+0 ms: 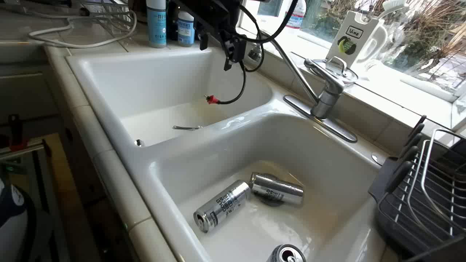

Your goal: Turn on the water to the faucet

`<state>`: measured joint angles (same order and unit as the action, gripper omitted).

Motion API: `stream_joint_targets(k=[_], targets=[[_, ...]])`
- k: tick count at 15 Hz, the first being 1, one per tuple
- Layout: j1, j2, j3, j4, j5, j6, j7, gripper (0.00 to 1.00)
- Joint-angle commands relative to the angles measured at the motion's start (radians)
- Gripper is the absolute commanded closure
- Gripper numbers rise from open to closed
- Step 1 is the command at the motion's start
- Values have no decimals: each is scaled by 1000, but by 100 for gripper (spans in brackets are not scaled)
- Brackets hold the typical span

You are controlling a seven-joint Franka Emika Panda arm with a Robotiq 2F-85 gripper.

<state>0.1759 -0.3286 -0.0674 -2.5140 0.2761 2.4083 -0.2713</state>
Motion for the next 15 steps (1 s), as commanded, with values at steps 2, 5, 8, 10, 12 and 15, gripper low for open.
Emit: stream_joint_targets(k=[2,5,8,10,12,15], targets=[[-14,0,14,1,6,-3,-3,0],[-14,0,14,1,6,-3,-3,0],[-4,-13,1,-2,72,41,2,0],[-1,-39,-19,2,155,86,2,0],[-1,-56,-36,9,222,131,3,0],[-4,-84,-68,39,301,193,13,0]])
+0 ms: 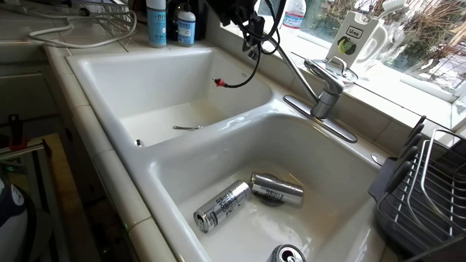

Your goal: Turn on the water to the faucet

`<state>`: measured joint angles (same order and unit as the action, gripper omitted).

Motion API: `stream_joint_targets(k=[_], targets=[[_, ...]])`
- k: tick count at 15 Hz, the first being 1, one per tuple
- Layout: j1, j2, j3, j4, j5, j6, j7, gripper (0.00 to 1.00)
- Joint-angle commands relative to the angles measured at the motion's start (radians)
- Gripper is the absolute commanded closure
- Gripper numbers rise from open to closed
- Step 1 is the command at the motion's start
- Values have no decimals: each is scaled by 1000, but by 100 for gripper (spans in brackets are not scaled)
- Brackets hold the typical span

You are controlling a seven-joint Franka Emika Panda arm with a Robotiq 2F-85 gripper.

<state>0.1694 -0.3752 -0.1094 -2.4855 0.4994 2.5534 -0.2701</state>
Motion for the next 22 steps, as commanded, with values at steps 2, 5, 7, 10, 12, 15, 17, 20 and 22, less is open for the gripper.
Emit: stream_joint_targets(k=[2,5,7,10,12,15,17,20,22], targets=[[0,-45,-47,34,124,96,25,0],[-62,-39,-49,55,119,132,131,0],[-113,-35,-45,43,94,127,216,0],[-199,-56,-23,0,46,111,359,0],[-236,-71,-29,-23,30,100,425,0],[-269,-44,-62,-26,20,43,465,0],[-289,1,-88,-8,6,22,444,0],[-279,-11,-94,-13,21,39,423,0],[-279,7,-113,14,34,-6,421,0]])
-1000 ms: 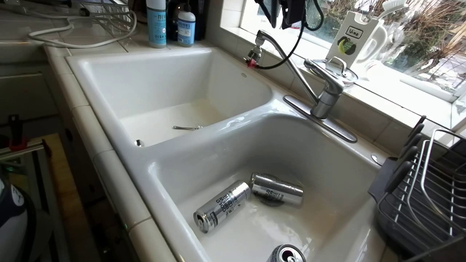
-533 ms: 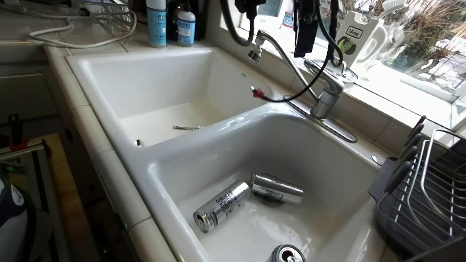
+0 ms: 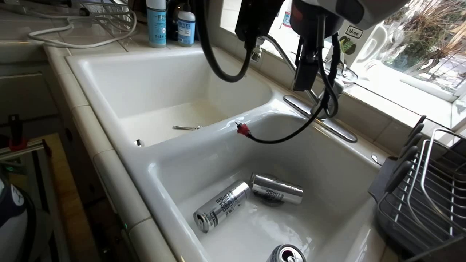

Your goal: Turn on the water to the faucet

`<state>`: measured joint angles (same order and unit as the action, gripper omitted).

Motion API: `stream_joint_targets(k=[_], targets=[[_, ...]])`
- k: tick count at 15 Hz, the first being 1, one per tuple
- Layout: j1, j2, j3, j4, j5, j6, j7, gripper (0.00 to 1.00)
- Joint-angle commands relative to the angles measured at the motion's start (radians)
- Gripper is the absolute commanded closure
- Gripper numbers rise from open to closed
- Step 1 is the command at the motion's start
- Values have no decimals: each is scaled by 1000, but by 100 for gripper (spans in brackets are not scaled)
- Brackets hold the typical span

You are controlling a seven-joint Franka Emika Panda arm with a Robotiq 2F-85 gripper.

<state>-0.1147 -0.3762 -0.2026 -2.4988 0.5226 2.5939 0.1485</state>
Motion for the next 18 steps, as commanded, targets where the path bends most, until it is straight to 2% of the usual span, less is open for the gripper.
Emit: stream_joint_targets(k=[1,5,7,9,11,14,17,18], targets=[[1,15,-40,51,6,-108,-12,0],[-22,105,-157,196,48,-412,-94,0],[-11,155,-221,265,174,-519,-220,0],[-23,209,-233,317,277,-609,-283,0],[-36,248,-211,343,358,-676,-315,0],[-54,288,-159,344,398,-680,-302,0],[-66,322,-117,334,458,-571,-294,0],[-71,328,-106,337,446,-535,-256,0]])
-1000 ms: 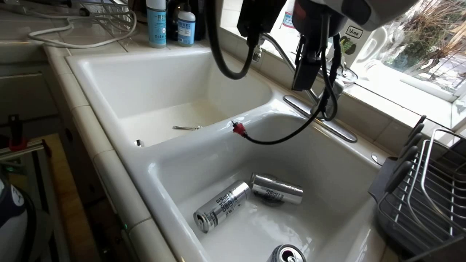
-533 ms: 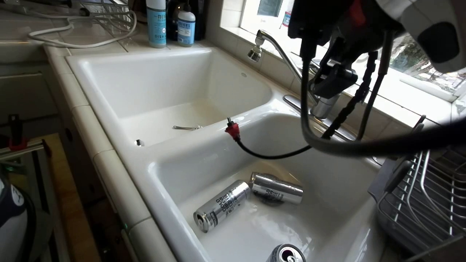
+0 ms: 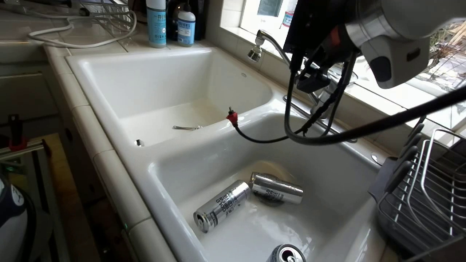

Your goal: Turn on the water to the faucet

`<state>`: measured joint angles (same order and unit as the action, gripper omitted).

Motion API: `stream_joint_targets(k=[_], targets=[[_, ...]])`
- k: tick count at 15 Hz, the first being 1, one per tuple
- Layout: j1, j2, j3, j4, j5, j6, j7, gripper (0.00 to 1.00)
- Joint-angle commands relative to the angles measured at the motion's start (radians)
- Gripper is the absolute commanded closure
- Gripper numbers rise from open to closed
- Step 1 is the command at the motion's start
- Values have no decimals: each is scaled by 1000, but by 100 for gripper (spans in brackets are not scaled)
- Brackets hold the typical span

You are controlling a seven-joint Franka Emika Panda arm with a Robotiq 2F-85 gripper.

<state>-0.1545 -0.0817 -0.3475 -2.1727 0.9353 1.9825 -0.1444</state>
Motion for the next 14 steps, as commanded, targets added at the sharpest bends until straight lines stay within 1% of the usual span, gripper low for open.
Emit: stream_joint_targets(k=[1,3,4,9,14], targets=[[-37,14,41,3,10,30,7,0],[-41,28,49,3,15,65,17,0],[-41,33,50,5,46,60,2,0],[-54,80,48,27,236,-23,-97,0],[-76,136,50,39,349,-52,-148,0]])
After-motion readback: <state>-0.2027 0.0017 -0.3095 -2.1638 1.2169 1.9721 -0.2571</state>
